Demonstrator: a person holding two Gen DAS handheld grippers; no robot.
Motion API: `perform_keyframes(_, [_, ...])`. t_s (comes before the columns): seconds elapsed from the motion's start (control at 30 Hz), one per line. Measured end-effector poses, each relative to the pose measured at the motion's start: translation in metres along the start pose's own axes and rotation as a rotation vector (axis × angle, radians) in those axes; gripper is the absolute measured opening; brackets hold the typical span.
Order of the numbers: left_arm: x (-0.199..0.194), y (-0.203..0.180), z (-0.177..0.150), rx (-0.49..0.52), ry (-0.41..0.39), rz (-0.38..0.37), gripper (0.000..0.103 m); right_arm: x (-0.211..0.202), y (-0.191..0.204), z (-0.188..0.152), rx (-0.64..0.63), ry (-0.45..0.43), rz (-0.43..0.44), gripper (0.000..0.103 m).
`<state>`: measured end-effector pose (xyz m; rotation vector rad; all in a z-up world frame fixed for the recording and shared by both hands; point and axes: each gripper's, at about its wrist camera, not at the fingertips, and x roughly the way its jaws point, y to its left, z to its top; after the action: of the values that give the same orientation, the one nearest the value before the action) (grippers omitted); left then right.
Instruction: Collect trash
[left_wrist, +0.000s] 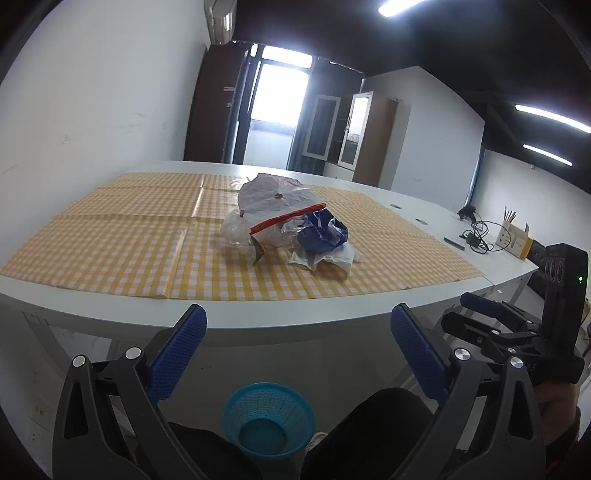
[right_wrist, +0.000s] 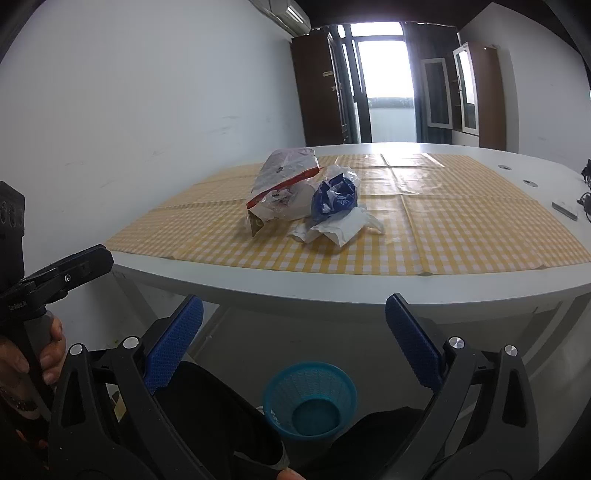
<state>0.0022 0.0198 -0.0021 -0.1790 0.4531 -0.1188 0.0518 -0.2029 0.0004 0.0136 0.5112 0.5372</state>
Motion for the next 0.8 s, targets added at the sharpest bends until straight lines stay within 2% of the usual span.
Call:
perform_keyframes(0.47, [-0.004,-0.004,0.001,0.035,-0.033,0.075,0.097,0.0,-0.005,0.001,0.018,0.0,-0.003,0.094])
perform_keyframes(0.73, [0.005,0.012,0.014,-0.003,-0.062,0.066,0.097,0.01,-0.017,0.008,0.044,-0.003,-0.006,0.094])
perform_keyframes(0.8, [0.011,0.019,0.022,-0.024,-0.06,0.045,0.097,0.017,-0.019,0.014,0.041,0.004,-0.005,0.094])
